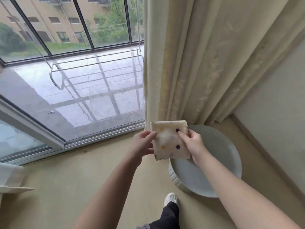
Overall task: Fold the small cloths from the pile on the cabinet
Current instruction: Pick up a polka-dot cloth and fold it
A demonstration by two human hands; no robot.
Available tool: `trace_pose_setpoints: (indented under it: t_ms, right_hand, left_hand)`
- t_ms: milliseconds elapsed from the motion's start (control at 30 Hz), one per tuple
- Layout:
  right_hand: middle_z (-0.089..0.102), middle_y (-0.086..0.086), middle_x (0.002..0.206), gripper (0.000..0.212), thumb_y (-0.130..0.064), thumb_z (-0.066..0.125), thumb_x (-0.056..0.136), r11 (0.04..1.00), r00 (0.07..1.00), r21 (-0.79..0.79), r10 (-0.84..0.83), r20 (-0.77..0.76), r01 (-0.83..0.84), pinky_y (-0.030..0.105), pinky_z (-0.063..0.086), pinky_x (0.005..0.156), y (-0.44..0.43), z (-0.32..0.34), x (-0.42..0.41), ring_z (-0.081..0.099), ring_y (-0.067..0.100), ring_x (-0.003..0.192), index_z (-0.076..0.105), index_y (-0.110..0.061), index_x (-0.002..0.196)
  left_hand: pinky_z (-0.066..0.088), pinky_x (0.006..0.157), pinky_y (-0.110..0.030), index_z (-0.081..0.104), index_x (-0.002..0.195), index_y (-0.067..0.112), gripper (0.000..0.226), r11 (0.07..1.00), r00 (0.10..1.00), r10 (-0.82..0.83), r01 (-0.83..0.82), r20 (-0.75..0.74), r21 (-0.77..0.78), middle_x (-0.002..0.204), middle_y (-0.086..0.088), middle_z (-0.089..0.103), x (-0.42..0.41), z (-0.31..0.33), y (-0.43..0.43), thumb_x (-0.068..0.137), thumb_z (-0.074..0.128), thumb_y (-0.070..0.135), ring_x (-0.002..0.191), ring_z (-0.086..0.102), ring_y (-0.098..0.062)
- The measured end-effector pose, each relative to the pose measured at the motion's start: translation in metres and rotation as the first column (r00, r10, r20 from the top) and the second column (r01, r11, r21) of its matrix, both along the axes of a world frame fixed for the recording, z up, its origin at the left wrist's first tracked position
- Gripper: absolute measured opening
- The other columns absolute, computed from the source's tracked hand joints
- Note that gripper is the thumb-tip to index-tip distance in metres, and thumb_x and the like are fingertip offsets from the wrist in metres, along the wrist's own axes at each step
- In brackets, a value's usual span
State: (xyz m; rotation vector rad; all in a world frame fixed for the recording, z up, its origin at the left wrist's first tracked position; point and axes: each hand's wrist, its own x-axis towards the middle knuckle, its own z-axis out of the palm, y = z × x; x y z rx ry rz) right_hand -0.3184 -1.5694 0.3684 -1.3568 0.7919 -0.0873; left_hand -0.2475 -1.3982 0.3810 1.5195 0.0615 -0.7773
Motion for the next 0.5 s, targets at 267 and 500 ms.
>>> trace_pose_setpoints:
  t_ms: [267, 500]
  right_hand:
    - [0.069, 0.004, 0.1, 0.025, -0.001, 0.069, 0.086, 0.991, 0.979, 0.09, 0.116, -0.167, -0.102, 0.028, 0.057, 0.073, -0.157, -0.049, 0.012, 0.067, 0.016, 0.084, 0.059, -0.015, 0.105]
    - [0.071, 0.007, 0.101, 0.025, -0.004, 0.071, 0.083, 0.989, 0.91, 0.005, 0.135, -0.392, -0.145, 0.038, 0.058, 0.079, -0.269, -0.12, 0.013, 0.069, 0.022, 0.088, 0.064, -0.015, 0.104]
  left_hand:
    - [0.06, 0.064, -0.04, 0.048, 0.122, 0.022, 0.061, 0.94, 0.939, -0.324, 0.333, -0.115, 0.07, 0.113, -0.006, 0.058, 0.022, -0.055, -0.154, 0.068, 0.073, 0.011, 0.091, 0.067, -0.019]
    - [0.056, 0.056, -0.033, 0.05, 0.11, 0.01, 0.039, 0.921, 0.957, -0.246, 0.281, -0.156, 0.271, 0.092, -0.01, 0.063, 0.007, -0.133, -0.268, 0.08, 0.073, 0.004, 0.067, 0.063, -0.017]
